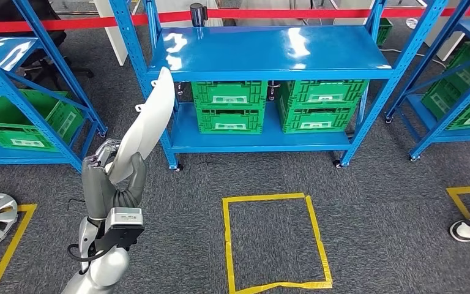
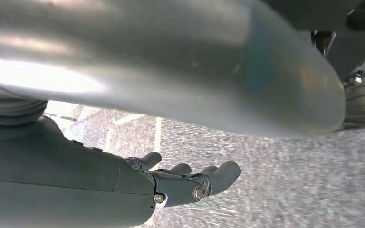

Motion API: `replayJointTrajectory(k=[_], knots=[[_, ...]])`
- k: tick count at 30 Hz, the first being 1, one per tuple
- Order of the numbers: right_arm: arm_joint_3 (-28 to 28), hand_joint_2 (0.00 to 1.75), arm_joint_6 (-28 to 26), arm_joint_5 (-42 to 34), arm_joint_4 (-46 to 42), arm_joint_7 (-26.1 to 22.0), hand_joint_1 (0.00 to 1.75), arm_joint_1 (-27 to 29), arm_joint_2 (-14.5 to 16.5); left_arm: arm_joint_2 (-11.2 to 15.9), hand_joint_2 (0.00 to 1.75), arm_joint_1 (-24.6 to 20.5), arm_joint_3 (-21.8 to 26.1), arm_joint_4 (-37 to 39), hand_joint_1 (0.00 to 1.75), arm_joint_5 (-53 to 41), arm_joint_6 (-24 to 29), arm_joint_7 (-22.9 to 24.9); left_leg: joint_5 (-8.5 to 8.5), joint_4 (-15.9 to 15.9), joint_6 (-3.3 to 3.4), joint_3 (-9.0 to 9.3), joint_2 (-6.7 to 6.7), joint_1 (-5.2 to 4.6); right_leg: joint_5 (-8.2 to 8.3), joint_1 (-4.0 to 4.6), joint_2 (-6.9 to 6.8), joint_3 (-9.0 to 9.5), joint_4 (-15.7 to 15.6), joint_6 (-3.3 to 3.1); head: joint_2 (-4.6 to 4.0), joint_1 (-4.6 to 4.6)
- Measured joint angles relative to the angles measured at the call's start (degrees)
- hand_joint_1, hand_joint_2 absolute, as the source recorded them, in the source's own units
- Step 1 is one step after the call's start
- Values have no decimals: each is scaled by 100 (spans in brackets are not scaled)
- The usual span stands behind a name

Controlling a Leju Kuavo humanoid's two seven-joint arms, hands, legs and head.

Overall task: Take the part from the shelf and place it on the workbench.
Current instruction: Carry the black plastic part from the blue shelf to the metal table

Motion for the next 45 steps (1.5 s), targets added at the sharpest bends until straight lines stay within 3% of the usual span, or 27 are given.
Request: replayJointTrajectory(k=[1, 2, 4, 5, 7, 8, 10, 12, 15, 16, 18, 20, 22, 23, 25, 27, 30, 31, 32, 34, 35, 36, 38, 39, 41, 43, 45], knots=[[-7, 0, -1, 0, 0, -1, 0, 0, 0, 1, 175, 14, 1, 1, 175, -5, 4, 0, 62, 31, -8, -109, 4, 4, -46, -2, 0, -24, 282, 16, 0, 1], [-13, 0, -1, -1, 0, -4, 0, -1, -1, 1, 175, 25, 3, 1, 175, -13, 9, 0, 122, 70, -24, -226, 9, 13, 52, -4, 0, 37, 395, 30, 0, 0], [-23, 0, -3, -6, 0, -10, 0, -4, -5, 2, 175, 37, 9, -6, 175, -37, 16, 2, 222, 183, -79, -460, 12, 43, 360, -22, 0, 440, 50, 65, 0, -1], [-25, 0, -4, -9, 0, -14, 0, -10, -3, 2, 175, 40, 18, -21, 175, -48, 22, 4, 261, 255, -114, -572, 8, 49, 370, -24, 4, 733, -334, 88, 0, 6], [-28, 0, -5, -14, 0, -24, 0, -20, 7, 4, 175, 47, 48, -64, 175, -62, 41, 9, 329, 369, -184, -709, -1, 36, 171, -20, 28, 1142, -962, 27, 0, 9], [-28, 0, -9, -15, 0, -28, 0, -22, 12, 7, 175, 50, 65, -84, 175, -65, 52, 11, 370, 391, -213, -737, -3, 28, 82, -3, 40, 1202, -1094, -32, 0, 9], [-31, 0, -22, -16, 1, -21, 0, -16, 13, 16, 175, 61, 92, -98, 175, -68, 66, 13, 420, 399, -267, -754, -5, 40, 122, 4, 33, 1139, -1110, -164, 0, 5], [-32, 0, -35, -25, 2, -5, 0, -17, 14, 26, 175, 82, 118, -107, 175, -69, 74, 15, 153, 597, -325, -837, -14, 60, 231, 8, 13, 1023, -1106, -267, 0, -3], [-34, 0, -37, -34, 2, -2, 0, -16, 13, 35, 175, 101, 144, -125, 175, -70, 80, 16, -651, 1607, -366, -1091, -22, 61, 433, 36, -3, 782, -1104, -339, 0, -18], [-34, 0, -35, -32, 2, -3, 0, -14, 13, 40, 175, 110, 148, -128, 175, -69, 80, 16, -752, 1913, -354, -1117, -23, 56, 507, 56, -6, 696, -1102, -347, 0, -20], [-34, 0, -31, -20, 2, -6, 0, -11, 13, 48, 175, 127, 159, -129, 175, -69, 80, 17, -593, 1984, -271, -903, -28, 25, 650, 107, -8, 530, -1099, -358, 0, -20], [-34, 0, -23, -7, 2, -10, 0, -13, 25, 50, 175, 131, 174, -149, 175, -68, 80, 17, -411, 1268, -78, -308, -42, -62, 782, 148, -4, 390, -1099, -365, 0, -17], [-34, 0, -9, -1, 2, -14, 0, -13, 43, 49, 175, 124, 189, -186, 175, -68, 81, 14, -490, 428, 74, 256, -54, -150, 899, 141, -3, 328, -1115, -336, 0, -9], [-34, 0, 2, 1, 2, -16, 0, -13, 51, 49, 175, 120, 200, -201, 175, -68, 81, 11, -545, 195, 112, 386, -57, -186, 957, 117, -7, 319, -1136, -305, 0, -15], [-33, 0, 17, 2, 4, -14, 0, -12, 48, 48, 175, 115, 221, -206, 175, -59, 81, 11, -435, 44, 109, 390, -51, -199, 1067, 84, -12, 308, -1189, -237, 0, -48], [-32, 0, 20, 4, 8, -8, 0, -11, 44, 37, 175, 110, 231, -203, 175, -41, 68, 13, -238, -62, 126, 304, -28, -161, 863, 91, 10, 240, -1075, -172, 0, -64], [-32, 0, 17, 15, 9, -7, 0, -12, 32, 7, 175, 109, 231, -201, 175, -14, 55, 11, 31, -93, 120, 39, -11, -110, 13, 68, 34, 44, -214, -75, 0, -38], [-32, 0, 17, 21, 9, -9, 0, -12, 27, 2, 175, 112, 231, -201, 175, -4, 51, 2, 105, -81, 103, -73, -6, -99, -95, 47, 33, 7, 119, -44, 0, -34], [-32, 0, 17, 28, 9, -11, 0, -13, 20, -1, 175, 113, 231, -201, 175, 16, 47, -20, 177, -57, 82, -194, 3, -84, -20, 27, 33, 16, 358, -13, 0, -33], [-33, 0, 18, 39, 9, -16, 0, -14, 8, -2, 175, 116, 231, -201, 175, 75, 42, -91, 299, 37, 24, -458, 21, -40, 407, -13, 32, 253, 360, 51, 0, -30], [-33, 0, 21, 44, 8, -19, 0, -16, 2, -3, 175, 117, 231, -202, 175, 110, 43, -130, 347, 112, -12, -579, 26, -20, 512, -38, 32, 511, 92, 86, 0, -26], [-32, 0, 28, 48, 5, -25, 0, -18, -2, -4, 175, 117, 232, -207, 175, 136, 47, -160, 376, 207, -48, -690, 26, -9, 416, -44, 35, 849, -343, 100, 0, -22], [-32, 0, 51, 56, 1, -44, 0, -21, -6, -8, 175, 120, 234, -215, 175, 159, 55, -198, 417, 355, -118, -819, 23, -13, 25, -37, 38, 1326, -1045, 22, 0, -17], [-32, 0, 64, 57, 0, -56, 0, -20, -8, -9, 175, 122, 236, -219, 175, 160, 58, -208, 444, 383, -152, -844, 23, -11, -95, -15, 37, 1416, -1219, -48, 0, -18], [-32, 0, 86, 59, 0, -74, 0, -17, -11, -9, 175, 133, 236, -219, 175, 153, 63, -222, 474, 388, -221, -867, 21, 14, -53, -14, 15, 1369, -1231, -168, 0, -21], [-32, 0, 118, 57, 0, -84, 0, -13, -18, -9, 175, 146, 237, -222, 175, 141, 74, -229, 186, 685, -293, -992, 5, 41, 48, -25, -6, 1296, -1238, -247, 0, -31], [-32, 0, 154, 52, 0, -98, 0, -8, -24, -9, 175, 165, 238, -230, 175, 125, 85, -237, -313, 1398, -353, -1227, -6, 55, 130, -22, -13, 1199, -1233, -275, 0, -40]])
